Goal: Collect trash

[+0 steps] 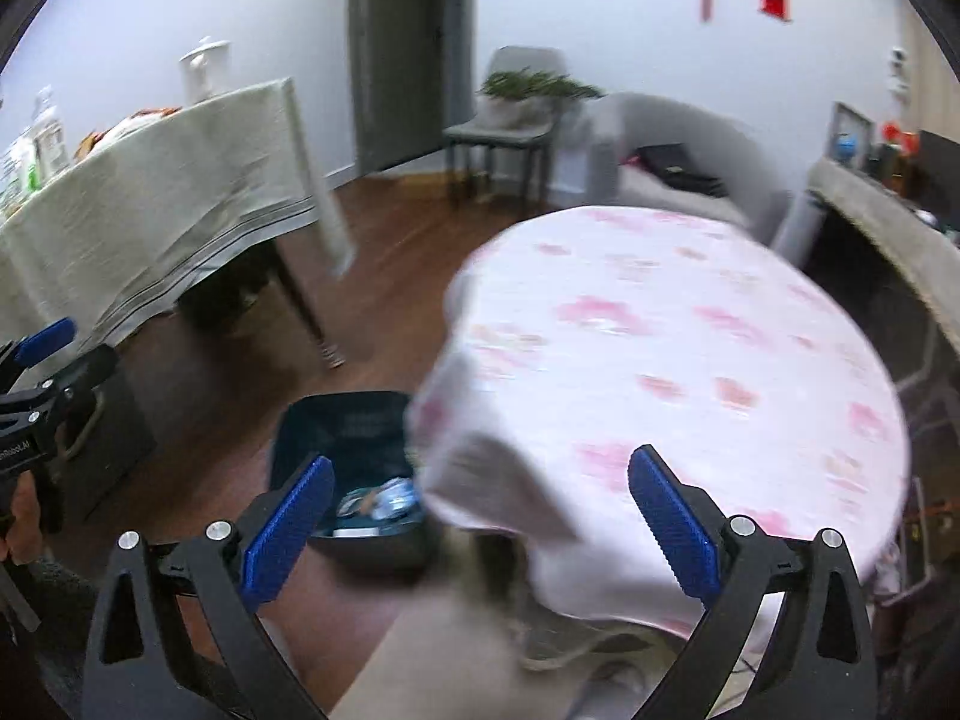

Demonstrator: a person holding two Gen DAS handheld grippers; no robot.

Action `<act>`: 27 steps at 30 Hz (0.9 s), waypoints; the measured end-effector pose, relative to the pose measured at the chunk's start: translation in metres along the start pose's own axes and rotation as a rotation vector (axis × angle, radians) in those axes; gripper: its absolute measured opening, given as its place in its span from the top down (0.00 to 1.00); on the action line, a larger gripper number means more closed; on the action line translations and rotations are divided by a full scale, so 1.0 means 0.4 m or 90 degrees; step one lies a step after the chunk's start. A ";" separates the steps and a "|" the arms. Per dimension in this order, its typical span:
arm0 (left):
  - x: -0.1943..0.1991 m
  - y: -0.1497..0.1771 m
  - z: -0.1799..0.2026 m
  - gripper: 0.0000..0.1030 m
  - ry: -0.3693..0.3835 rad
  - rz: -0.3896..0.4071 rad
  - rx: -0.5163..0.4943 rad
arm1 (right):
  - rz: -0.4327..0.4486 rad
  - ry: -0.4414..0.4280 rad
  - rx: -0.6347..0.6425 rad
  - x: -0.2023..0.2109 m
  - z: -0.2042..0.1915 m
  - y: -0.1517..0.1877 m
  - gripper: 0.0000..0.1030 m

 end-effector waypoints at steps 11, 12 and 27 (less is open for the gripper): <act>-0.036 0.094 0.135 0.04 0.014 -0.006 -0.050 | 0.026 0.066 -0.023 0.094 0.173 0.125 0.03; -0.035 0.095 0.141 0.04 0.017 -0.006 -0.050 | 0.023 0.059 -0.037 0.094 0.186 0.132 0.03; -0.063 0.134 0.181 0.04 0.008 -0.039 -0.057 | 0.050 0.000 -0.004 0.118 0.147 0.131 0.03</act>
Point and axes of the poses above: each gripper's, at about its wrist camera, not at the fingertips, and x roughly against the way its jaws point, z to its right, y to its underside, the point moved 6 cm from there along -x, roughly the way its jaws point, and after that the axes turned 14 degrees about -y, right-handed, at the moved point
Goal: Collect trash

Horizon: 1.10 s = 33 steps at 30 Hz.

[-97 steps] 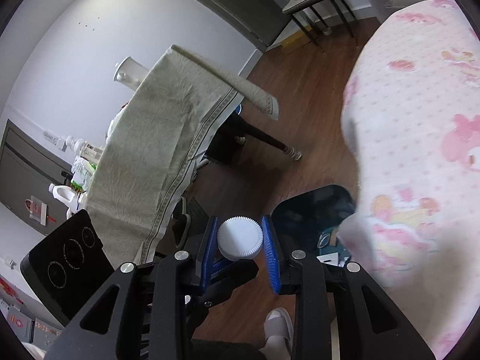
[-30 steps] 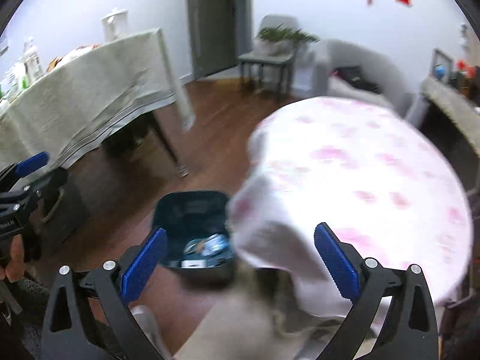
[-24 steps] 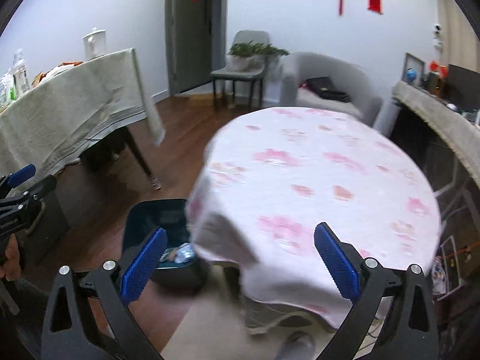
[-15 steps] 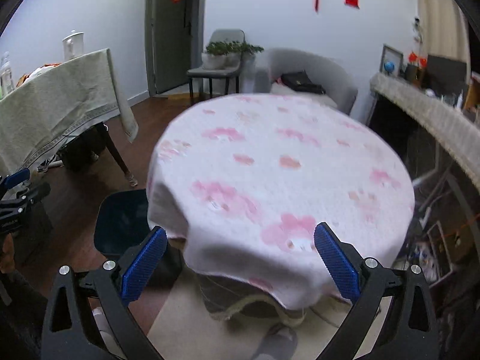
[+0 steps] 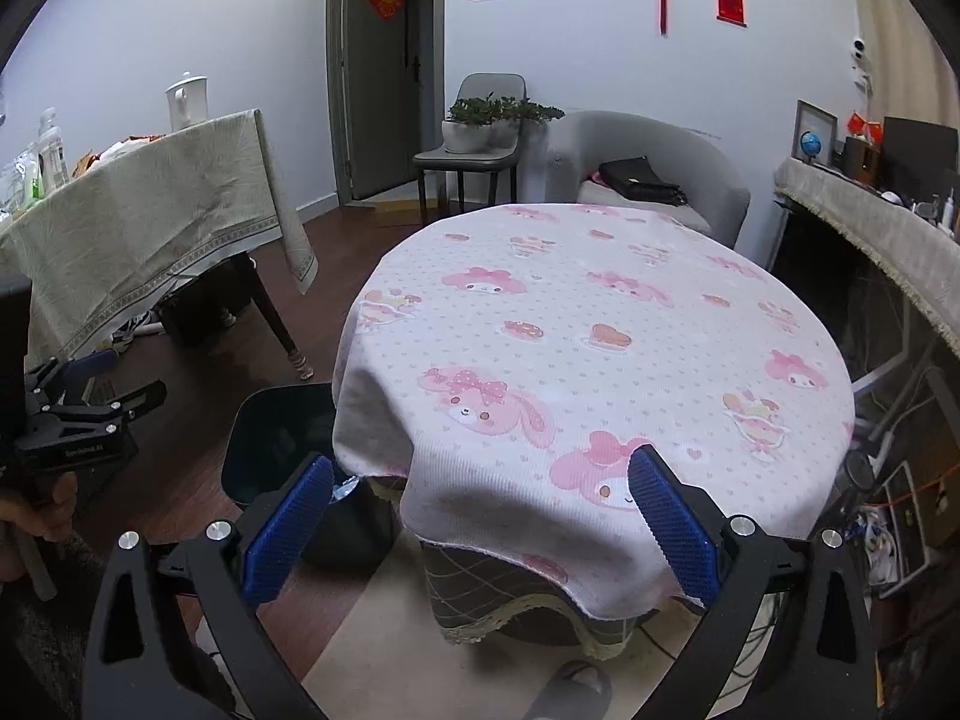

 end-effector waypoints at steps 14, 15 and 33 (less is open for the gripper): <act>-0.004 0.004 0.004 0.04 0.006 -0.011 0.007 | 0.014 -0.002 -0.011 0.010 0.004 -0.005 0.03; -0.004 0.004 0.004 0.04 0.006 -0.011 0.007 | 0.014 -0.003 -0.009 0.011 0.004 -0.005 0.03; -0.006 0.004 0.004 0.04 0.005 -0.010 0.001 | 0.007 -0.001 0.002 0.006 -0.008 -0.004 0.03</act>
Point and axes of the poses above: each gripper's, at about its wrist camera, not at the fingertips, and x roughly against the way its jaws point, z to its right, y to its underside, the point moved 6 cm from there along -x, roughly the way its jaws point, and after that the axes turned 14 degrees about -y, right-handed, at the moved point
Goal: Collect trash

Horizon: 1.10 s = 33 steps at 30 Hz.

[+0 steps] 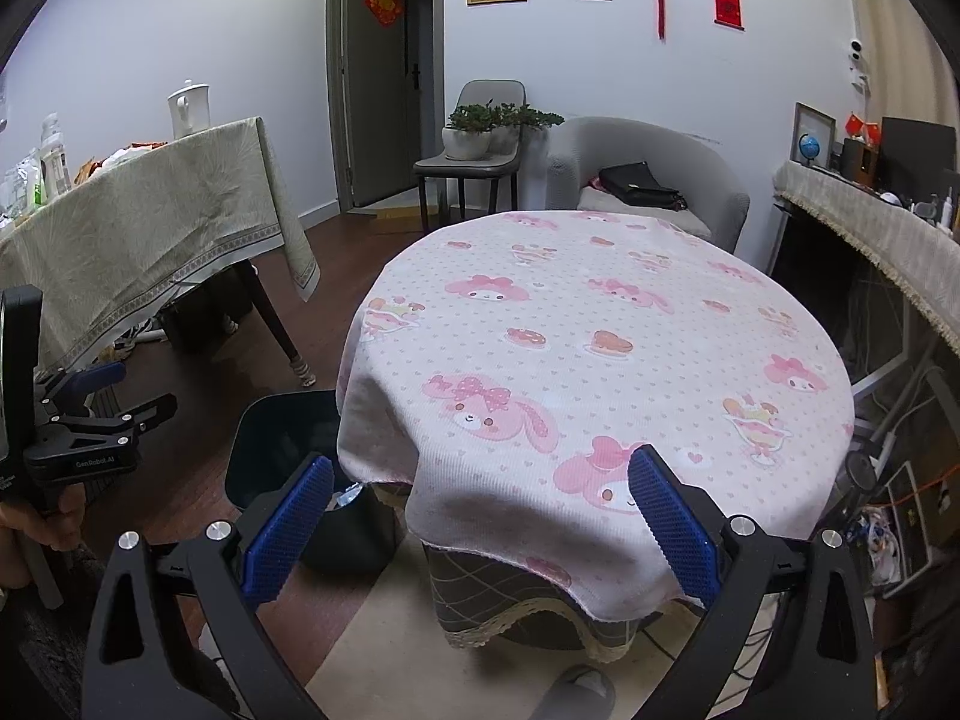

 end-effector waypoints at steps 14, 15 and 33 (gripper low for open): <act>0.001 0.000 0.005 0.04 0.001 0.003 -0.003 | 0.000 0.000 0.001 0.000 0.000 0.000 0.03; 0.000 0.001 0.006 0.04 0.001 0.003 -0.004 | -0.001 -0.001 0.002 -0.001 -0.001 0.000 0.03; 0.000 0.003 0.011 0.04 0.000 0.002 -0.003 | -0.007 -0.001 0.008 -0.008 -0.010 0.002 0.03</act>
Point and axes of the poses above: each gripper's, at about its wrist camera, not at the fingertips, and x roughly against the way its jaws point, z to its right, y to its underside, the point moved 6 cm from there along -x, roughly the way its jaws point, and after that the axes turned 14 degrees about -y, right-handed, at the moved point
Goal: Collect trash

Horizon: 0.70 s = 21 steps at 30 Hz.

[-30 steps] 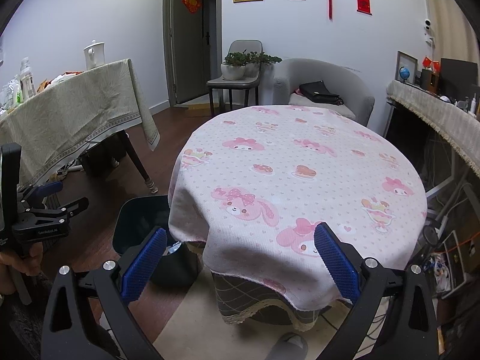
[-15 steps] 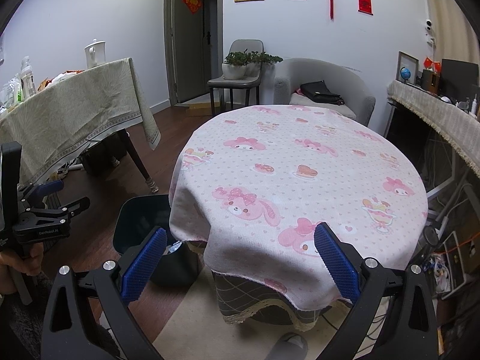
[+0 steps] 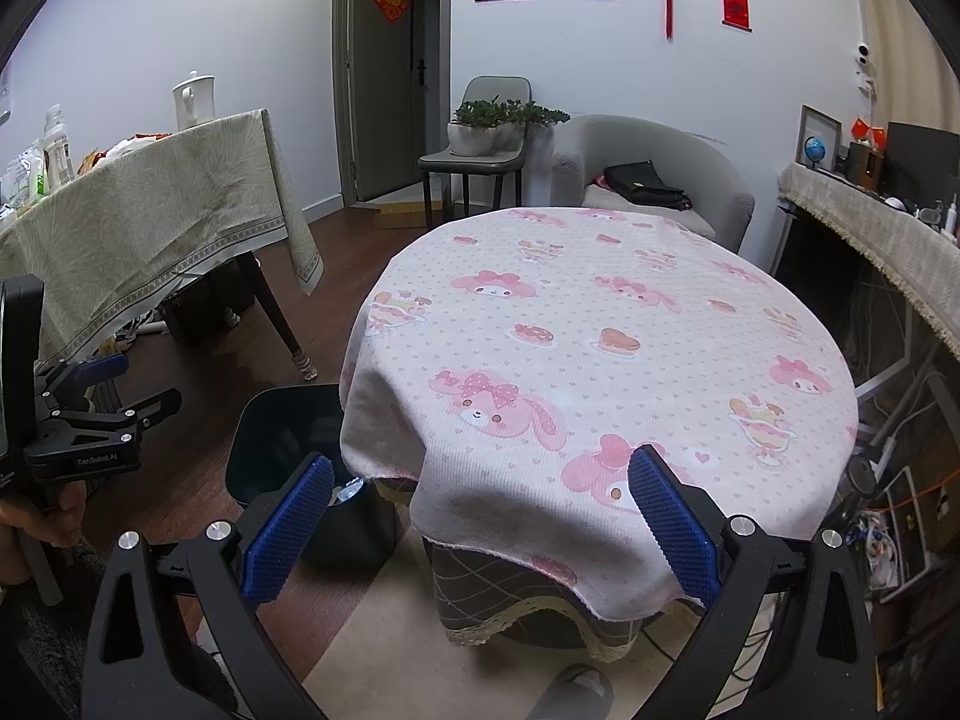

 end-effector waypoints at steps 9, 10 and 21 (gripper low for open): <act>0.001 0.001 0.002 0.04 0.001 0.000 0.000 | 0.000 0.000 0.000 0.000 -0.001 0.000 0.03; 0.001 0.001 0.002 0.04 0.001 0.001 0.000 | 0.000 0.000 0.000 -0.001 -0.001 0.000 0.03; 0.003 0.001 0.006 0.04 0.001 0.001 -0.004 | 0.000 0.000 0.000 -0.001 -0.001 0.000 0.03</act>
Point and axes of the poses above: each gripper's, at about its wrist camera, not at the fingertips, and x roughly against the way its jaws point, z to its right, y to its underside, the point moved 6 cm from there along -x, roughly the way its jaws point, and after that the axes turned 14 degrees about -y, right-handed, at the moved point
